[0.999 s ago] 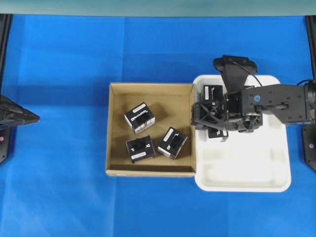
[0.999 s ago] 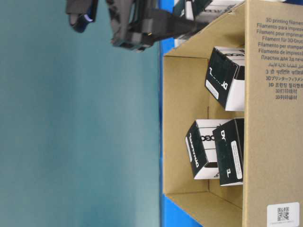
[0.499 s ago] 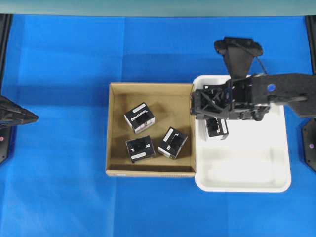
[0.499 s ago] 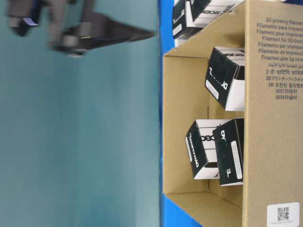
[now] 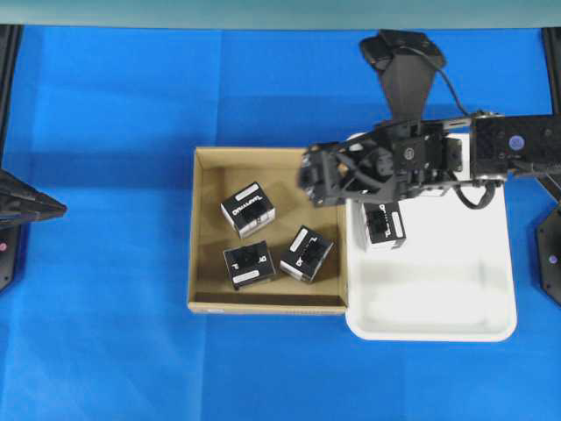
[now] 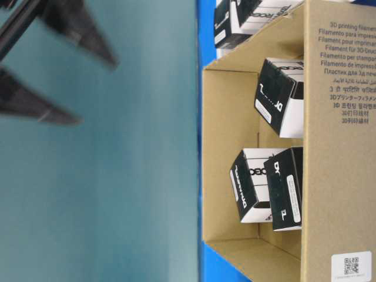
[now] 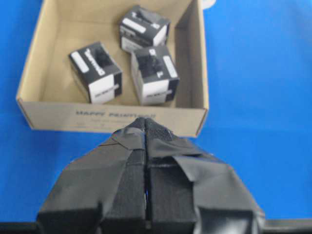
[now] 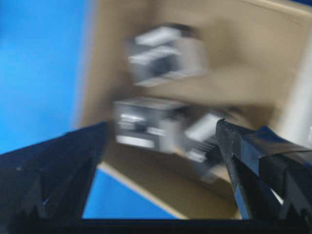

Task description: Pick a box that is randomly placed inside the cardboard box.

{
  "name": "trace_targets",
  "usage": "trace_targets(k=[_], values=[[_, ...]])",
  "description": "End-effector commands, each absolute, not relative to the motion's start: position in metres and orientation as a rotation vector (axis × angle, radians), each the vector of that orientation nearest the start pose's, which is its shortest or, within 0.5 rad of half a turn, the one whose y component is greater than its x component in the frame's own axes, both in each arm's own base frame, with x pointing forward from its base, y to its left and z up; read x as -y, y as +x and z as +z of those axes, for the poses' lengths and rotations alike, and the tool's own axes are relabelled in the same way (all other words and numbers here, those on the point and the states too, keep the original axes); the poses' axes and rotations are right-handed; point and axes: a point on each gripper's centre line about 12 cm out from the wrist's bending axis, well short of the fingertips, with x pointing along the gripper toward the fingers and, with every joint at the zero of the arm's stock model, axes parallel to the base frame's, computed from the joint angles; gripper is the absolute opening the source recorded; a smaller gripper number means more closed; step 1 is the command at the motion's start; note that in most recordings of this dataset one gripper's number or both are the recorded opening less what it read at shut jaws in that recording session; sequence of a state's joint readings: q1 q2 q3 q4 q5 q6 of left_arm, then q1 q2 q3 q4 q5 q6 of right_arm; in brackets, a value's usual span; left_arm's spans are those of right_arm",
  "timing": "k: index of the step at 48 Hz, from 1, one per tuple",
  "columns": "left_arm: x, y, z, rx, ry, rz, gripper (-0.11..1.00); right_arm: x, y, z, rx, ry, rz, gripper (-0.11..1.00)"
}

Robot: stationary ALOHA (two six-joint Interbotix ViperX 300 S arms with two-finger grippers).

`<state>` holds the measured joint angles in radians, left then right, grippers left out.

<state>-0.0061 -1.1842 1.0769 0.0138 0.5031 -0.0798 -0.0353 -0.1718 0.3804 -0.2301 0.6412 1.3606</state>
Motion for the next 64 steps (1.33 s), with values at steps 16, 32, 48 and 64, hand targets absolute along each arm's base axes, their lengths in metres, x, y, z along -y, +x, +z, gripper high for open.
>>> trace_targets(k=[16, 32, 48, 64], values=[[0.000, 0.153, 0.293, -0.366, -0.064, 0.013, -0.07, 0.003, 0.429, 0.344, -0.322, 0.794, -0.185, 0.96], [0.000, 0.151, 0.297, -0.350, -0.060, 0.010, -0.07, -0.006, 0.438, 0.377, -0.155, 0.456, -0.028, 0.95], [0.000, 0.148, 0.302, -0.328, -0.052, 0.008, -0.07, -0.015, 0.423, 0.396, -0.093, 0.055, 0.033, 0.95], [-0.001, 0.134, 0.327, -0.222, -0.053, 0.011, -0.07, -0.025, 0.357, 0.406, -0.055, 0.032, 0.068, 0.95]])
